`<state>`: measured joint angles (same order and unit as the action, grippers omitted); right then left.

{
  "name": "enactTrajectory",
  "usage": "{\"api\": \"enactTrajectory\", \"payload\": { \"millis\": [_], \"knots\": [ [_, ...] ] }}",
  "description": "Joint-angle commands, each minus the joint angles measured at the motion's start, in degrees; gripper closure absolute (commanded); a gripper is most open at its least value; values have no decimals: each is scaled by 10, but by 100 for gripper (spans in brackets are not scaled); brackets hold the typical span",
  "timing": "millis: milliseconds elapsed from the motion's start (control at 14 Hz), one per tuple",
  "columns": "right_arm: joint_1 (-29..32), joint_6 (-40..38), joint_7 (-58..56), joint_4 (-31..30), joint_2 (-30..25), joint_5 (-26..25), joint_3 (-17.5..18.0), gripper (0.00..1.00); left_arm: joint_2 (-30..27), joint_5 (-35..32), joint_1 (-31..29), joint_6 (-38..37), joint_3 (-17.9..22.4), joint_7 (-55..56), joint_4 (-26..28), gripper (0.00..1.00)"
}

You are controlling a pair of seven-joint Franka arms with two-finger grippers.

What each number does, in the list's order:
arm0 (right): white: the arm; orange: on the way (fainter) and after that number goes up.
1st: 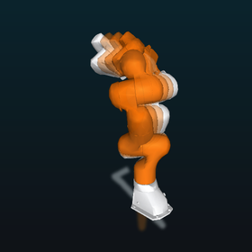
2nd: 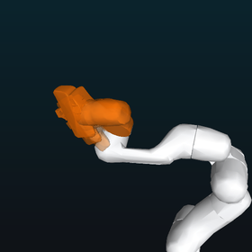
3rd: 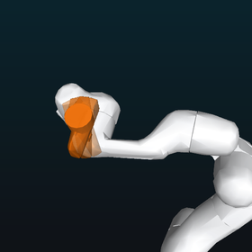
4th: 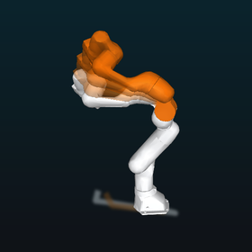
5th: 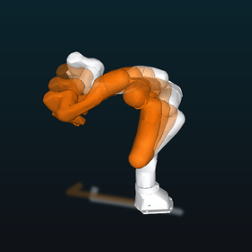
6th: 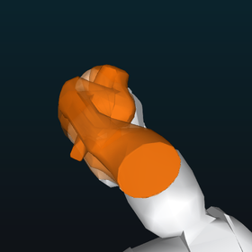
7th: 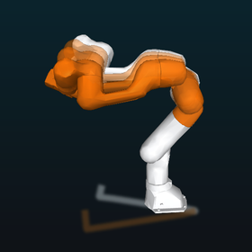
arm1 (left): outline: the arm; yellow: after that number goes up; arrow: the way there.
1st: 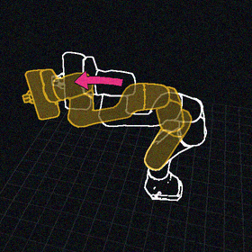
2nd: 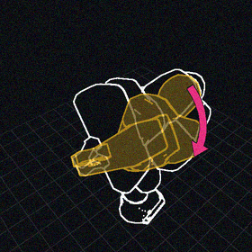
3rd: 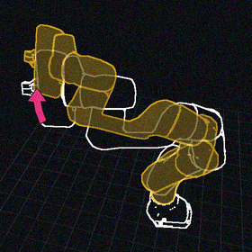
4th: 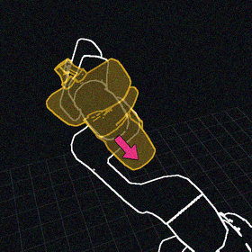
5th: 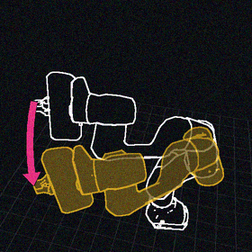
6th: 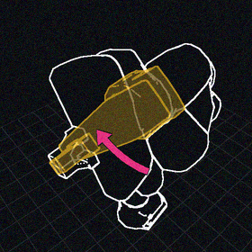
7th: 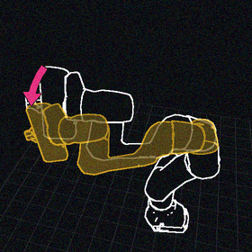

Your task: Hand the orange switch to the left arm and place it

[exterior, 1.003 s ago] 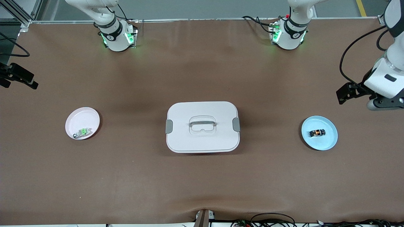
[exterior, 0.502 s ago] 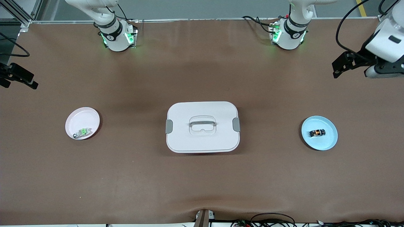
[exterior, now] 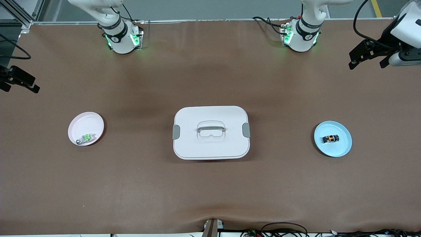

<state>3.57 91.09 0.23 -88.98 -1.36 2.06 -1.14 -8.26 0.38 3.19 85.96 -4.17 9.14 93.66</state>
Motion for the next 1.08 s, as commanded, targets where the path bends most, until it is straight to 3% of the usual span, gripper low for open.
{"api": "enactTrajectory", "payload": {
  "millis": [0, 1003],
  "knots": [
    [10, -9, -4, 11, 2, -7, 10, 0, 1, -11, 2, -9, 5, -7, -2, 0],
    [11, -8, -4, 11, 2, -7, 10, 0, 18, -34, 2, -40, 5, -10, -30, 0]
  ]
}}
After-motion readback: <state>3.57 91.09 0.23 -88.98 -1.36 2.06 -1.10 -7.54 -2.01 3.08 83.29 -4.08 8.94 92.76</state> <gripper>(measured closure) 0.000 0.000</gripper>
